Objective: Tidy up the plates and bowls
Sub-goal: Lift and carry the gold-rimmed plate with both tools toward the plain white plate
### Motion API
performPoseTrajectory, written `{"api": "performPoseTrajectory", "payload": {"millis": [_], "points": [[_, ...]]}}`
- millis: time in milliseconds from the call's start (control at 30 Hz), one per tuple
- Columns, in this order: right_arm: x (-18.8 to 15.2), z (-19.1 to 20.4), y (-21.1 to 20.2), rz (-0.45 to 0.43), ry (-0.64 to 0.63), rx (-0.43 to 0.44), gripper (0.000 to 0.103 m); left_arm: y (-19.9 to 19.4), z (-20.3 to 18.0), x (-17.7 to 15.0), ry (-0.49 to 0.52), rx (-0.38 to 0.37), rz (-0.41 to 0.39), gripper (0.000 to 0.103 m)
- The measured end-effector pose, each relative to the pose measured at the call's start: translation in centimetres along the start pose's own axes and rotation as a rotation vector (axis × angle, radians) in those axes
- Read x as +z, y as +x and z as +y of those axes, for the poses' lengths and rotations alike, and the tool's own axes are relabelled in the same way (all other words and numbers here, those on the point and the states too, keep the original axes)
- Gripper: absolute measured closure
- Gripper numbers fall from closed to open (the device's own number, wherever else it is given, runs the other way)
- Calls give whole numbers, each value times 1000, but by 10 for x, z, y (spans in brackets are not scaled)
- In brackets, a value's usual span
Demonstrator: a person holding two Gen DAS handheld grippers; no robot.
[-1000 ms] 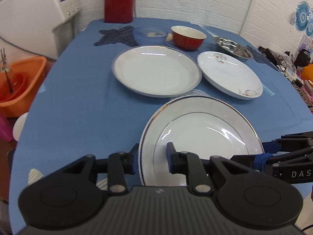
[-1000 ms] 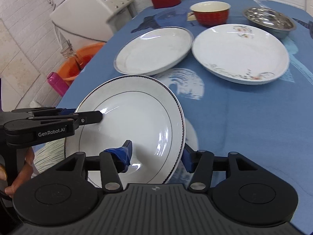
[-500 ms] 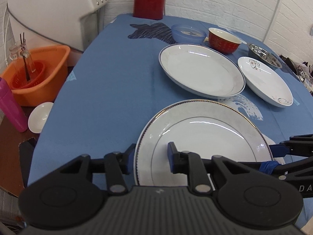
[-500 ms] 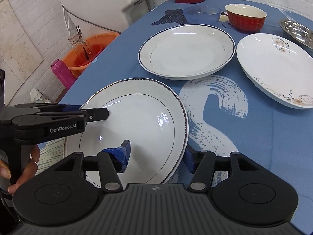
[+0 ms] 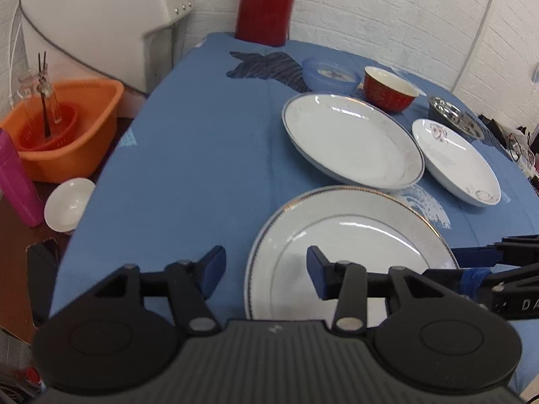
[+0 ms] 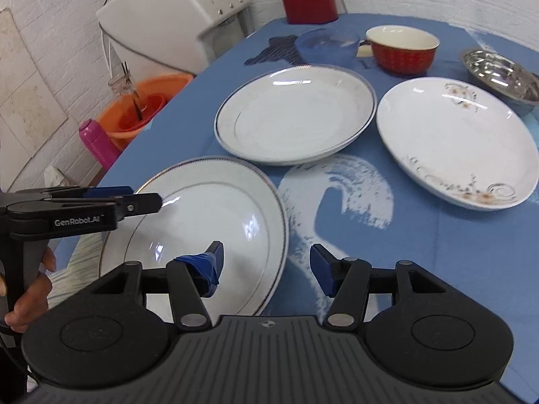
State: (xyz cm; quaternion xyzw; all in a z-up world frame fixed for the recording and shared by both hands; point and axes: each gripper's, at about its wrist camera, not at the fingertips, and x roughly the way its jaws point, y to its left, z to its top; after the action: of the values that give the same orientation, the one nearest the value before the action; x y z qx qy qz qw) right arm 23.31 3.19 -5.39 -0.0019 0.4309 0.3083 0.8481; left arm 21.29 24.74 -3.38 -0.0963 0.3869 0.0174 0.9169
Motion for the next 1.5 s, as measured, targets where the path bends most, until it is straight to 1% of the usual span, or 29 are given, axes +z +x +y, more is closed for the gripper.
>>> {"api": "performPoseTrajectory", "payload": {"millis": [67, 133, 200, 267, 333, 400, 500, 600, 667, 700, 767, 800, 900, 967, 1000, 1067, 1133, 1167, 1233, 1300, 1333, 1400, 1500], "points": [[13, -6, -7, -31, -8, -14, 61, -3, 7, 12, -5, 5, -16, 58], [34, -12, -12, -82, -20, -40, 60, 0, 11, 28, 3, -7, -18, 58], [62, -16, -8, -122, -56, -103, 59, 7, 9, 47, 21, -27, -23, 57], [90, -20, 6, -130, -111, -154, 58, 21, 4, 67, 45, -46, -22, 57], [117, -26, 28, -109, -158, -194, 58, 39, -1, 85, 58, -60, 5, 57], [136, -34, 53, -57, -181, -188, 58, 55, -4, 99, 62, -79, 32, 57], [150, -51, 86, 27, -137, -174, 57, 77, -3, 110, 41, -87, 90, 57], [152, -57, 108, 85, -132, -189, 57, 87, 0, 113, 42, -70, 102, 57], [150, -54, 118, 120, -120, -153, 57, 90, 4, 112, 46, -74, 103, 56], [149, -52, 121, 135, -105, -131, 53, 92, 5, 113, 47, -74, 107, 56], [147, -44, 124, 122, -96, -165, 52, 95, 7, 113, 52, -70, 112, 56], [146, -41, 124, 119, -97, -162, 51, 96, 8, 113, 56, -70, 112, 56], [148, -38, 124, 117, -29, -90, 49, 99, 11, 111, 53, -68, 114, 55], [149, -35, 124, 119, -28, -60, 49, 101, 13, 109, 53, -66, 121, 55], [148, -35, 123, 115, -26, -63, 51, 103, 15, 109, 50, -62, 124, 55], [143, -35, 122, 117, -16, -80, 50, 105, 19, 108, 38, -58, 125, 55], [136, -30, 118, 107, -37, -79, 48, 106, 21, 108, 27, -61, 124, 55], [132, -27, 117, 101, -54, -93, 48, 107, 21, 108, 26, -64, 121, 55], [123, -24, 115, 73, -79, -104, 46, 109, 18, 107, 35, -61, 112, 55], [116, -20, 114, 51, -134, -108, 45, 111, 13, 107, 49, -69, 104, 55], [115, -20, 114, 41, -139, -113, 43, 111, 10, 106, 57, -73, 101, 55], [112, -23, 111, 28, -104, -134, 42, 111, 5, 104, 77, -62, 94, 55], [110, -23, 110, 27, -120, -120, 41, 112, 3, 102, 90, -47, 81, 55]]}}
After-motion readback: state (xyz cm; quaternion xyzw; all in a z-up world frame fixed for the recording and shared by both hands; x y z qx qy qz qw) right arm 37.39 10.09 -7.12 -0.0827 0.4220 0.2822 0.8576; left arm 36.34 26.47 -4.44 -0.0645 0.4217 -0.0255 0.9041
